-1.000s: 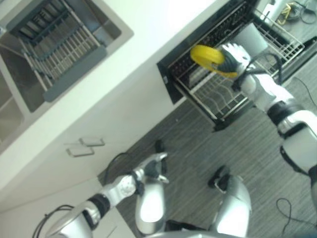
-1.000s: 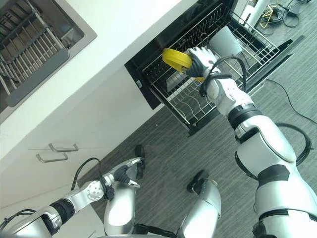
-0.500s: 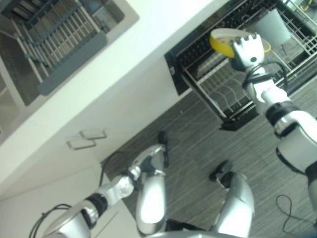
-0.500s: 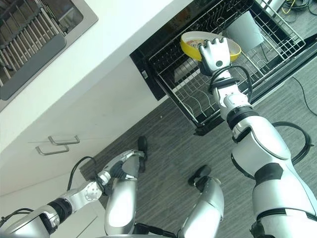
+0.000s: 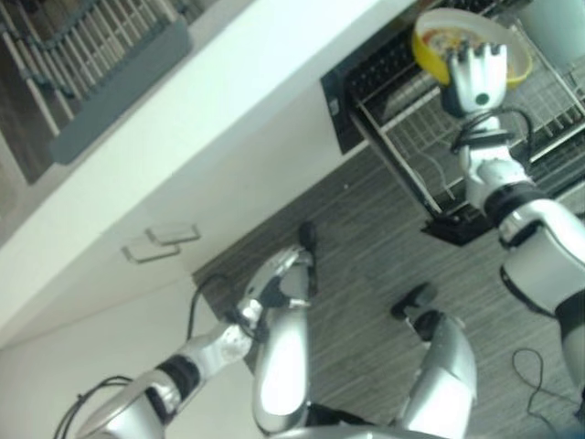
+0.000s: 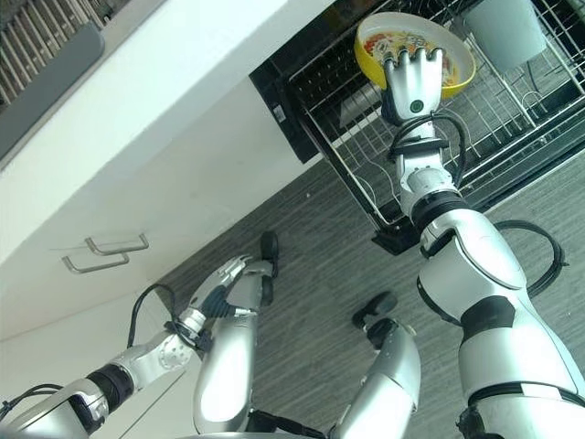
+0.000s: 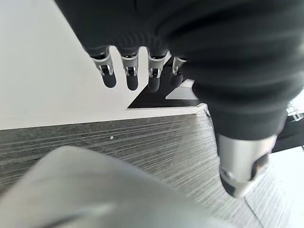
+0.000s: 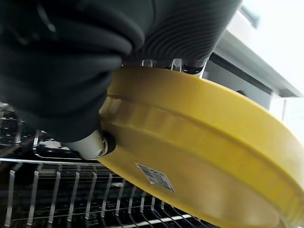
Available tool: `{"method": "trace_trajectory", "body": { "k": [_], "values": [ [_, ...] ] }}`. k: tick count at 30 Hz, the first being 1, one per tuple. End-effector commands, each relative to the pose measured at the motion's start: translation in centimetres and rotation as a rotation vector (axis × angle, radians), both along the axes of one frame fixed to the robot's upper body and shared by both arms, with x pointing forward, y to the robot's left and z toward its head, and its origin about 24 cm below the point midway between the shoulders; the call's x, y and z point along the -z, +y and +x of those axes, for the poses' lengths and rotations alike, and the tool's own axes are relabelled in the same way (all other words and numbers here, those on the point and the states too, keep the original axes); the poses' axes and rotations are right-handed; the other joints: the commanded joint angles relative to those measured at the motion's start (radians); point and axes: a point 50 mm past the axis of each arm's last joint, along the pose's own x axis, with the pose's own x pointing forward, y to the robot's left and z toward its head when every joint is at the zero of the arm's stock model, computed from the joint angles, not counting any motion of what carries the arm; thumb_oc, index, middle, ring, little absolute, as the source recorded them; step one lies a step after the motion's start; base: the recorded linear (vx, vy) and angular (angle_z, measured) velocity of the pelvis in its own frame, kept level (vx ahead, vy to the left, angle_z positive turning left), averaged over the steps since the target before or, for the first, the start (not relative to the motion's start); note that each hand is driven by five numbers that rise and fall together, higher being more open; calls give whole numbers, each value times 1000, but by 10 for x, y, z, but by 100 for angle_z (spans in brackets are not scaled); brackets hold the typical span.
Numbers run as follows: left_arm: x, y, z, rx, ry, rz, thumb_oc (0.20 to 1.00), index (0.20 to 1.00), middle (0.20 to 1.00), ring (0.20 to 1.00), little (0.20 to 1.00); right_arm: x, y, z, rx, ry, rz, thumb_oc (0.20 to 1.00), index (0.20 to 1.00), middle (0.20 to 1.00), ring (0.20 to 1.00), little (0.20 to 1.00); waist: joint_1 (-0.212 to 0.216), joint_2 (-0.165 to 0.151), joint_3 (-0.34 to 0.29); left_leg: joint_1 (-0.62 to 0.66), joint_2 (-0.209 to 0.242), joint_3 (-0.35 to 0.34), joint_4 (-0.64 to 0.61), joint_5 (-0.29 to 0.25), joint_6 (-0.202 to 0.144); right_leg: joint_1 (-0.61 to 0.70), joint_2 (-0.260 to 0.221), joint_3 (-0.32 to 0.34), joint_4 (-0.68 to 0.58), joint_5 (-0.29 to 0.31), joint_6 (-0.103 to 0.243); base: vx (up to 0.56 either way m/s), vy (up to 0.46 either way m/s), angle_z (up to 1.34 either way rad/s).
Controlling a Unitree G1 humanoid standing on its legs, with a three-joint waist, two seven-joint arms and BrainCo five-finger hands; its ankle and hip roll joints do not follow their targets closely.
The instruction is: Place the dishes in the dishwasher.
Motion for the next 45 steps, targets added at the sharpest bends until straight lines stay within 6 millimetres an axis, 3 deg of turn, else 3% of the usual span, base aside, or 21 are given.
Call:
{"method": "trace_trajectory", "body": {
  "k": [1,7,21,30,31,32,39,45],
  "values": [
    [-4,-15,-14,105,-42,-44,1000,1000,1000,1000,1000,-46,-12,-7,40,-164,39,200,200,200,200,200,36,34,-25,-9,-6,-88,-10,-56,25,-7,3,7,-6,90,54,-12,36,-1],
    [-13,-22,-14,106,-79,-89,1000,1000,1000,1000,1000,-36,-29,-10,130,-171,135,200,200,200,200,200,25,49,-25,-41,-13,-77,-14,-51,25,-45,11,26,-12,95,51,-25,53,0],
    [-32,-38,-8,131,-145,-186,1000,1000,1000,1000,1000,-18,-20,-4,93,-76,199,200,200,200,200,200,28,82,-25,-92,-26,-55,-50,-22,18,-107,0,34,-26,116,58,-18,36,-3],
    [-49,-39,-5,153,-199,-198,1000,1000,1000,1000,1000,-32,-23,-5,84,-102,213,200,200,200,200,200,43,89,-25,-147,-28,-68,-48,-10,11,-144,-6,21,-24,128,61,3,-3,6],
    [-51,-39,-5,154,-204,-199,1000,1000,1000,1000,1000,-33,-24,-6,84,-108,211,467,467,467,467,467,45,90,-25,-152,-28,-69,-48,-8,11,-147,-7,19,-25,129,62,11,-9,10],
    [-52,-39,-5,156,-208,-200,1000,1000,1000,1000,1000,-33,-24,-5,84,-106,207,1000,1000,1000,1000,1000,46,91,-25,-156,-30,-69,-48,-7,10,-150,-8,19,-26,130,63,11,1,4],
    [-58,-42,-4,164,-247,-219,1000,1000,1000,1000,1000,-34,-26,-6,69,-118,238,1000,1000,1000,1000,1000,50,104,-25,-190,-32,-70,-44,-1,8,-180,-13,23,-21,133,63,0,0,0],
    [-60,-44,-4,174,-253,-223,1000,1000,1000,1000,1000,-21,-21,-2,0,-43,253,1000,1000,1000,1000,1000,51,113,-25,-196,-34,-70,-44,2,4,-189,-17,28,-24,137,65,0,0,0]
  ]
}}
